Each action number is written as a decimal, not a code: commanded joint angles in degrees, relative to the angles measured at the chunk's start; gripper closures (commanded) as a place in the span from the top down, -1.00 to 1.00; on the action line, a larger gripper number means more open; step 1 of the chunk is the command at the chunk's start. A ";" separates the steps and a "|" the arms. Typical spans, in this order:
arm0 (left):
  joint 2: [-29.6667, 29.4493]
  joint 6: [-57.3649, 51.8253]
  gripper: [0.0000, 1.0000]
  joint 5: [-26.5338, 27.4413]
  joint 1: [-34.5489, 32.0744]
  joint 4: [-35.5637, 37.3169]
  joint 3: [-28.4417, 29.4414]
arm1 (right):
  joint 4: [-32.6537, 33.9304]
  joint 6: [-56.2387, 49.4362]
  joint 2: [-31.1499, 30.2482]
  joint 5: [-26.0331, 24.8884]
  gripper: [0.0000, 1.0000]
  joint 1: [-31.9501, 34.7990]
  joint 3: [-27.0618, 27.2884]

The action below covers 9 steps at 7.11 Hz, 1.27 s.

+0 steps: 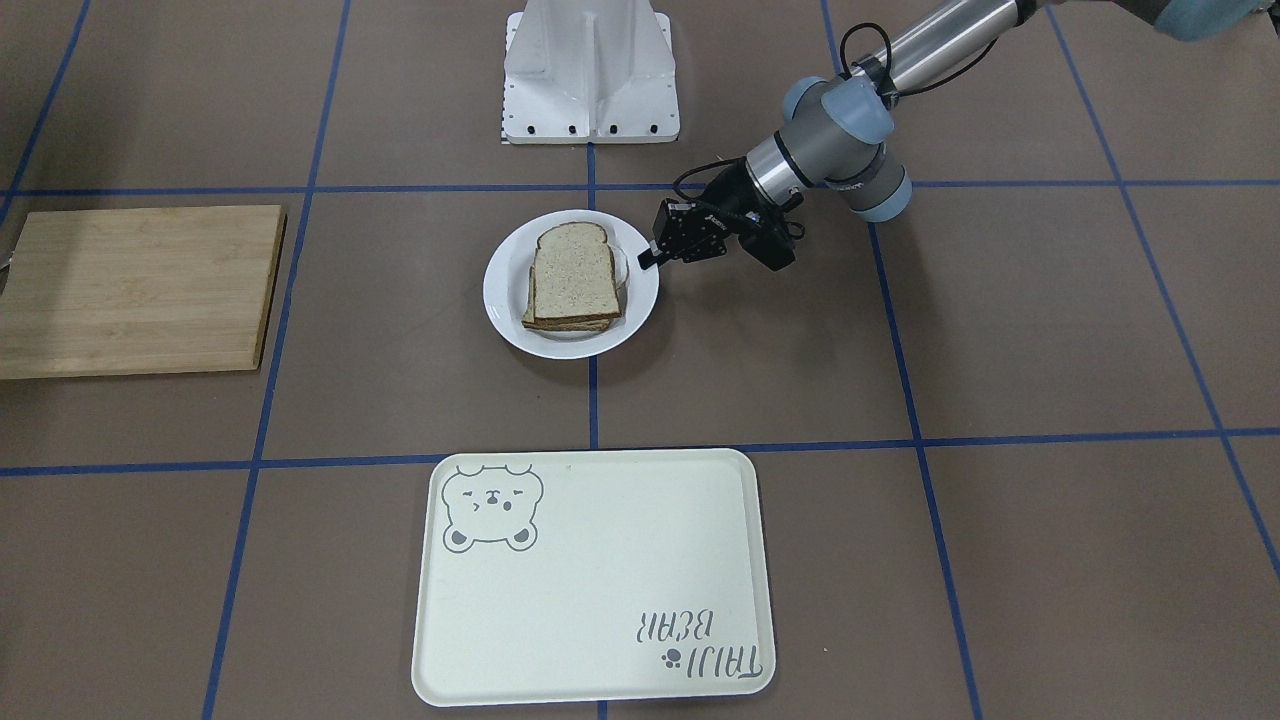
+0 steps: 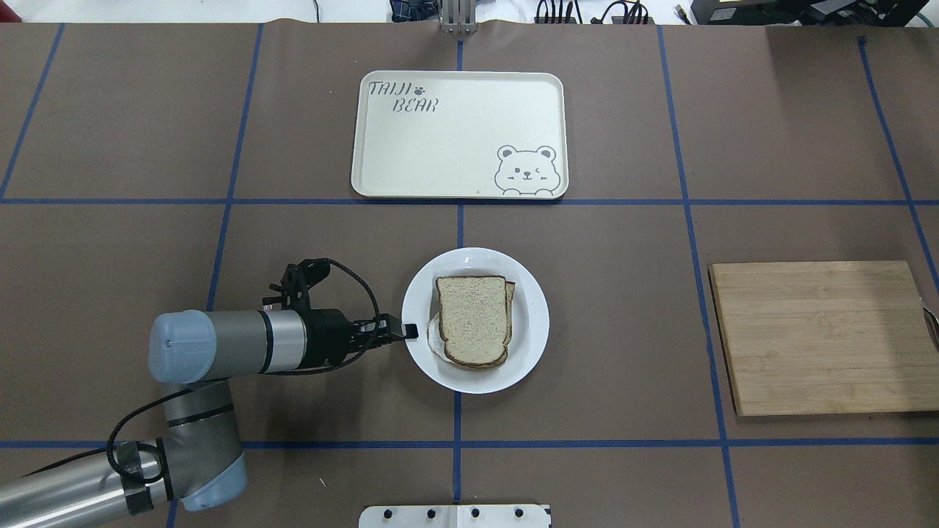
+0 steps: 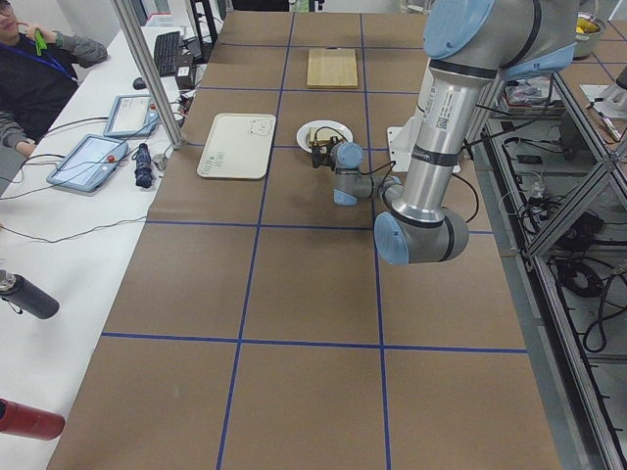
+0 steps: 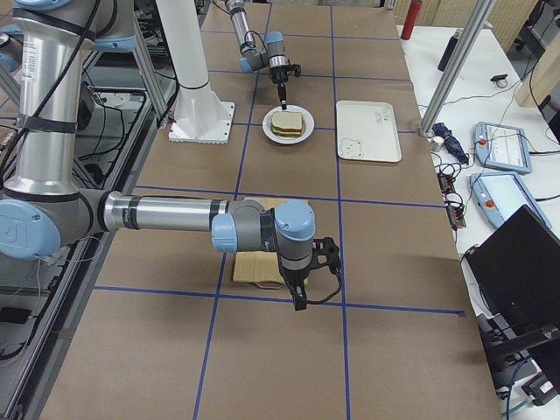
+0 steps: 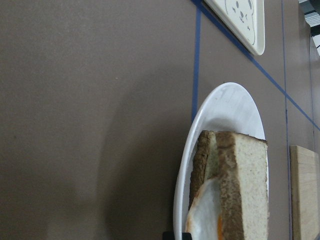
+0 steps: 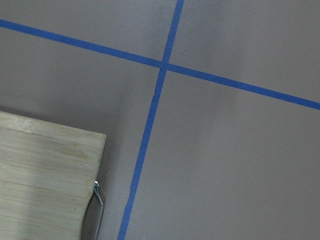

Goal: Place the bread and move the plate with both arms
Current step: 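Slide the plate with the left gripper onto the cream bear tray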

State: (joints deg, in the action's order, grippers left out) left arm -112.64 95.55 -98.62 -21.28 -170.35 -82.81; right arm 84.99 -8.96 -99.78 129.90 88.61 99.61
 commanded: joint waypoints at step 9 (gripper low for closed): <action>-6.09 20.87 -1.00 23.26 -1.21 4.56 -0.16 | -0.18 -0.26 -0.60 0.79 1.00 0.07 -0.38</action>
State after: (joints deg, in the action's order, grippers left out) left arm -117.13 113.54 -79.48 -21.79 -169.26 -83.05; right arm 84.77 -9.22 -100.47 130.65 88.68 99.29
